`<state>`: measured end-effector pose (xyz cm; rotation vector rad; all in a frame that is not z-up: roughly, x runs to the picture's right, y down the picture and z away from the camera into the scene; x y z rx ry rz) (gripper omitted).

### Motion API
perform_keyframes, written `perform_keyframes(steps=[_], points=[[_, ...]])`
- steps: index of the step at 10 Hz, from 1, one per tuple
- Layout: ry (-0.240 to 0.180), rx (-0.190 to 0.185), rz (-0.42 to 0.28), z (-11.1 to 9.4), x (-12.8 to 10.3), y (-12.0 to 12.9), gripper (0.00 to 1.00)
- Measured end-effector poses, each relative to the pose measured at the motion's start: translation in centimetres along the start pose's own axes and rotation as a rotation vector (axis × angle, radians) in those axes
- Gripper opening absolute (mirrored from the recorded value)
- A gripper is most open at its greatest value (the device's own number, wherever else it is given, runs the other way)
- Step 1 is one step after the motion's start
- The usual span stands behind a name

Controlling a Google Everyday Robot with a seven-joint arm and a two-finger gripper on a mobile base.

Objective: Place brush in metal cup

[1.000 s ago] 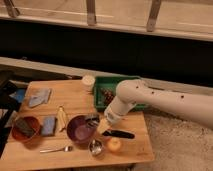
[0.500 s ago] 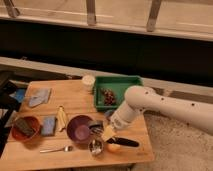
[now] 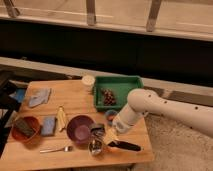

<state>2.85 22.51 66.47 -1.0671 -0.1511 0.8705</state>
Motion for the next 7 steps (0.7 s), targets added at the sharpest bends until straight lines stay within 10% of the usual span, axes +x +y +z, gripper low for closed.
perform_keyframes(steps=[7], points=[[0.039,-0.025,-0.157,2.9,-1.0,-0.8,0.00]])
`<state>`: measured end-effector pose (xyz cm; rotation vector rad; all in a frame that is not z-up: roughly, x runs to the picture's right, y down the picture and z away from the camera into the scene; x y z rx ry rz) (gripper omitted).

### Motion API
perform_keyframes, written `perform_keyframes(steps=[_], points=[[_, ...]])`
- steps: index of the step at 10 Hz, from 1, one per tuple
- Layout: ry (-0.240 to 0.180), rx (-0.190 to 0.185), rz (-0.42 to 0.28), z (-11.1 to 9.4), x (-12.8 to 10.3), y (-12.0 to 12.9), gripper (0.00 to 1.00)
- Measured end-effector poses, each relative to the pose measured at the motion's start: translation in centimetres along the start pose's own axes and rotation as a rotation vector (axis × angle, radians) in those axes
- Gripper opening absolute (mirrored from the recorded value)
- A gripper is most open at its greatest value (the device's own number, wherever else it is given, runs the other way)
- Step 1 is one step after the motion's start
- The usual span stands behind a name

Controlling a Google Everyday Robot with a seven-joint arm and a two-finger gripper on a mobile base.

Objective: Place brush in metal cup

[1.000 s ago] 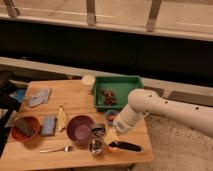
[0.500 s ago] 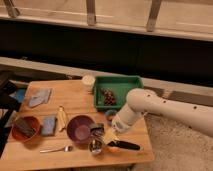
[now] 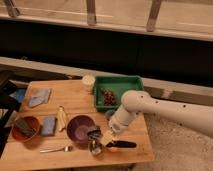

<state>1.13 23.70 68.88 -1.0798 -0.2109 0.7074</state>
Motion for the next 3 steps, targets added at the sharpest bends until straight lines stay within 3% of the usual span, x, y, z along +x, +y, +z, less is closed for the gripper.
perform_keyframes(steps=[3], points=[[-0.009,-0.026,-0.061,0.06,-0.28,0.27,0.00]])
